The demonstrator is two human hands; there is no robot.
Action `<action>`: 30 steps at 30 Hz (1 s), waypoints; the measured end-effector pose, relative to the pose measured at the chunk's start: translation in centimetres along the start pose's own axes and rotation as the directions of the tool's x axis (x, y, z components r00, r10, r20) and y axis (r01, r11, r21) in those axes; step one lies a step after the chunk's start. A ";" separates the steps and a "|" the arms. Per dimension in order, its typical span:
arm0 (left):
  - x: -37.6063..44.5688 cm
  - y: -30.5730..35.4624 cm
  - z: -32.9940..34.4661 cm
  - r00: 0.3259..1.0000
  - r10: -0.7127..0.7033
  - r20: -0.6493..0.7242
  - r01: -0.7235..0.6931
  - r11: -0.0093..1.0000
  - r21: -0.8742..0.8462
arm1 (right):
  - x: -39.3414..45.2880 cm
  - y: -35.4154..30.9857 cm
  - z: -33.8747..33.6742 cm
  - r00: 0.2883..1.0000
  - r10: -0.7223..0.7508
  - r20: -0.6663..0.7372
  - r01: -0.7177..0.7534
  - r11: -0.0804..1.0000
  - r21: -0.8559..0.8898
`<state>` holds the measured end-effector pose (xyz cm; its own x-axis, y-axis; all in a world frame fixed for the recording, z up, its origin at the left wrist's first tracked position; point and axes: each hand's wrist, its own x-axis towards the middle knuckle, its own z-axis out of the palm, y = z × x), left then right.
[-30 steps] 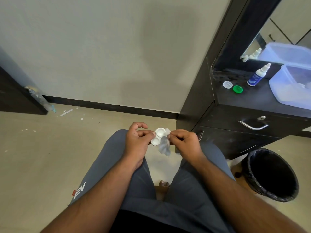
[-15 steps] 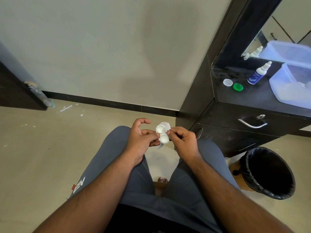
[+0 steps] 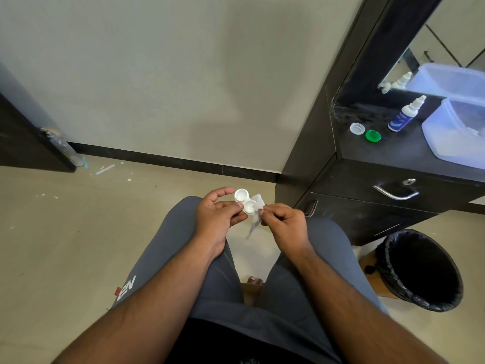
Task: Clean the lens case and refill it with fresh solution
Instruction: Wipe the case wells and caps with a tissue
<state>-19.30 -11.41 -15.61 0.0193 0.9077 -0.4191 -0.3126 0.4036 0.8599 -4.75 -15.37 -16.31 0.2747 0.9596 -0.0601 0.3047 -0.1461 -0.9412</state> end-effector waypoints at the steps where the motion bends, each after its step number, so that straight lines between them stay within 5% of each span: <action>1: 0.1 0.0 -0.1 1.000 -0.002 -0.019 0.001 0.999 -0.035 | -0.2 -0.1 0.1 1.000 -0.009 -0.001 0.009 1.000 -0.005; 8: 0.0 -0.3 0.3 0.998 -0.054 0.037 0.054 0.998 -0.023 | -0.4 -0.5 1.0 0.991 0.100 -0.085 -0.091 0.990 0.111; 12: -0.2 -0.3 0.6 1.000 -0.001 -0.028 0.001 1.000 -0.008 | -1.3 -0.7 1.8 0.992 0.125 -0.017 -0.122 0.986 0.112; 16: -0.5 -0.6 0.9 0.994 0.066 -0.082 -0.061 0.996 0.059 | -0.6 -0.8 1.5 0.973 0.201 -0.116 -0.177 0.966 0.188; 21: -0.6 -0.6 0.9 0.989 0.109 -0.099 -0.098 0.989 0.108 | -0.8 -0.6 1.2 0.977 0.186 0.106 -0.199 0.970 0.137; 23: -0.5 -0.6 0.8 0.987 0.122 -0.104 -0.109 0.986 0.125 | -0.3 -0.4 0.8 0.958 0.287 0.006 -0.278 0.924 0.262; 26: -0.6 -0.5 0.8 0.989 0.136 -0.049 -0.123 0.970 0.210 | 0.5 0.0 -0.5 0.900 0.424 -0.103 -0.346 0.838 0.423; 30: -0.9 -0.6 1.0 0.991 0.112 0.069 -0.128 0.945 0.300 | 0.4 -0.1 -0.6 0.917 0.399 0.014 -0.360 0.812 0.460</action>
<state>-18.21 -12.40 -15.48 0.0496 0.9531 -0.2986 -0.0126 0.2996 0.9540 -4.10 -15.10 -16.07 0.3608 0.8248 -0.4354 -0.2711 -0.3539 -0.8951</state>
